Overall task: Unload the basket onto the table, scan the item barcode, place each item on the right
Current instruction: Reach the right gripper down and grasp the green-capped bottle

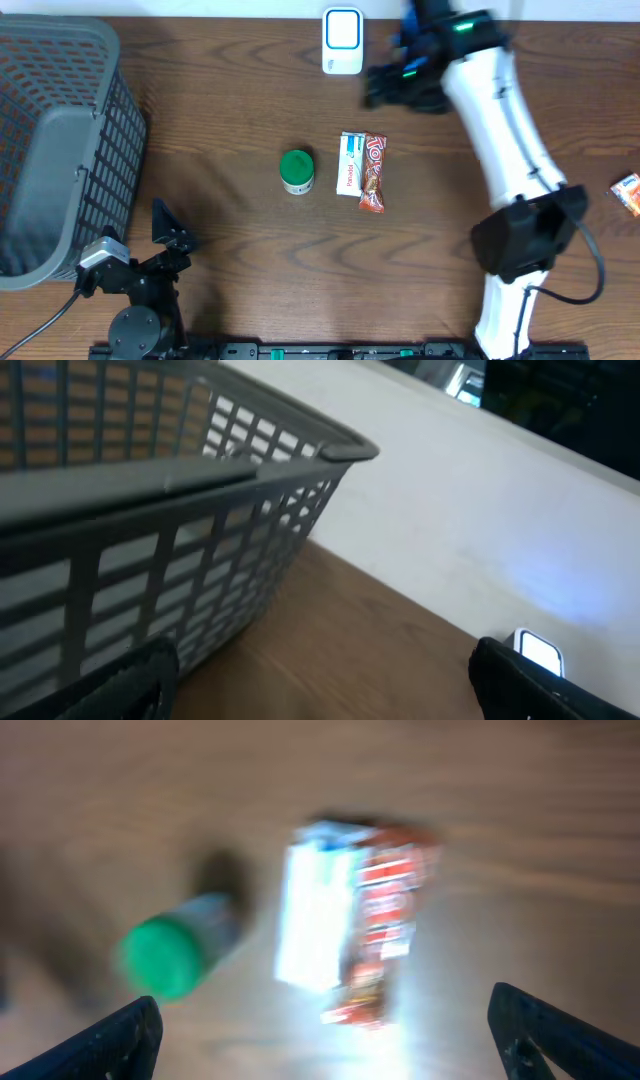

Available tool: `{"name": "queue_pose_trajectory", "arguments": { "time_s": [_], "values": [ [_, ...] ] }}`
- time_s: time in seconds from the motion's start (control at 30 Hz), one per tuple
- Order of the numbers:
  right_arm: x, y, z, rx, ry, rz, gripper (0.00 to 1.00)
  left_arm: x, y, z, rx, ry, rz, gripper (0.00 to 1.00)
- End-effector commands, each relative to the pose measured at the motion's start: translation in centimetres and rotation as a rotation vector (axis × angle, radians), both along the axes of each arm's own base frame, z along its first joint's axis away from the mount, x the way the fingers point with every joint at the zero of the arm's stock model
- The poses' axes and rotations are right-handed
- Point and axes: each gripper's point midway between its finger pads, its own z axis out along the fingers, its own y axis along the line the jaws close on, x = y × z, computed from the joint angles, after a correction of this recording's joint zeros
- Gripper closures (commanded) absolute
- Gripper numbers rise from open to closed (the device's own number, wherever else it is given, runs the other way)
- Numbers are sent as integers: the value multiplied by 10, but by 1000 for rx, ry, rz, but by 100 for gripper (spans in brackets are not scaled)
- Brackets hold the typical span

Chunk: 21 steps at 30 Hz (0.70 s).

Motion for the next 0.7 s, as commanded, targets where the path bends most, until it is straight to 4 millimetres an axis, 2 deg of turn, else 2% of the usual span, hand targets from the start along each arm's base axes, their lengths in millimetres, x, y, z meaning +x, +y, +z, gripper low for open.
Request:
{"name": "queue_pose_trajectory", "arguments": {
  "time_s": [0.0,0.17,0.43,0.67],
  "values": [
    [-22,63,6,72,21,22,1,0,4,-9,-59,-5,28,7],
    [-43,109,-11,26,31,17,1,7,2,-39,-122,35,36,7],
    [-53,129,-45,-43,63,23,1,12,2,-72,-192,74,54,7],
    [-51,138,-79,-60,112,29,1,14,1,-86,-185,105,57,7]
  ]
}}
